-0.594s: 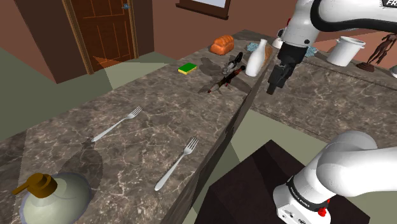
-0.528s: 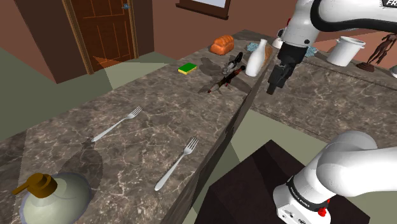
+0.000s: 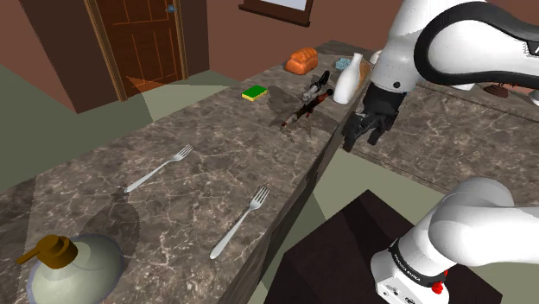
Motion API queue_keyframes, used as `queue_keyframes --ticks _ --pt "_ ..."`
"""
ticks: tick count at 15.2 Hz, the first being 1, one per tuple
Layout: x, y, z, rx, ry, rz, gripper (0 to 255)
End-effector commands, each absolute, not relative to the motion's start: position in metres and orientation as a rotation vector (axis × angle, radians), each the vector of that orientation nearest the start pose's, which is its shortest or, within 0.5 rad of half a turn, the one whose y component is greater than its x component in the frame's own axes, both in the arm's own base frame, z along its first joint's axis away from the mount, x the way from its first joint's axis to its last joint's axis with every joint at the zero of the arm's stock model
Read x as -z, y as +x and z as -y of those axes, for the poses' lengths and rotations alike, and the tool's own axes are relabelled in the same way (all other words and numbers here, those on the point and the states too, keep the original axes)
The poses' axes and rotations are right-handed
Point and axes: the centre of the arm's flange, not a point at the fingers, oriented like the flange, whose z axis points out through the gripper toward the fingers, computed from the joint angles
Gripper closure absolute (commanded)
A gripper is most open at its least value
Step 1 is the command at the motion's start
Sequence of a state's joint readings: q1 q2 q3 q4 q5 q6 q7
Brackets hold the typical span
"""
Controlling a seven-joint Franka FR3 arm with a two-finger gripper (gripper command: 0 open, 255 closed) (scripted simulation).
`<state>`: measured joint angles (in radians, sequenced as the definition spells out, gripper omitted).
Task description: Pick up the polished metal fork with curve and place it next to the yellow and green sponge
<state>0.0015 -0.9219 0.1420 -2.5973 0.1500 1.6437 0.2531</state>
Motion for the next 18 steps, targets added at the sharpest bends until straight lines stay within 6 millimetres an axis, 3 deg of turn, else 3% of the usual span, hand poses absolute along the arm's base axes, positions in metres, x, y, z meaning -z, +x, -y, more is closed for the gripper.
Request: queue_keyframes --ticks 1,9,18 --pt "-0.505 0.266 -0.084 -0.051 -3.085 -0.43 0" --pt "-0.456 0.271 -0.18 0.005 -2.982 -0.959 0" --pt "-0.398 0.317 -0.277 0.069 -2.758 -1.526 0"
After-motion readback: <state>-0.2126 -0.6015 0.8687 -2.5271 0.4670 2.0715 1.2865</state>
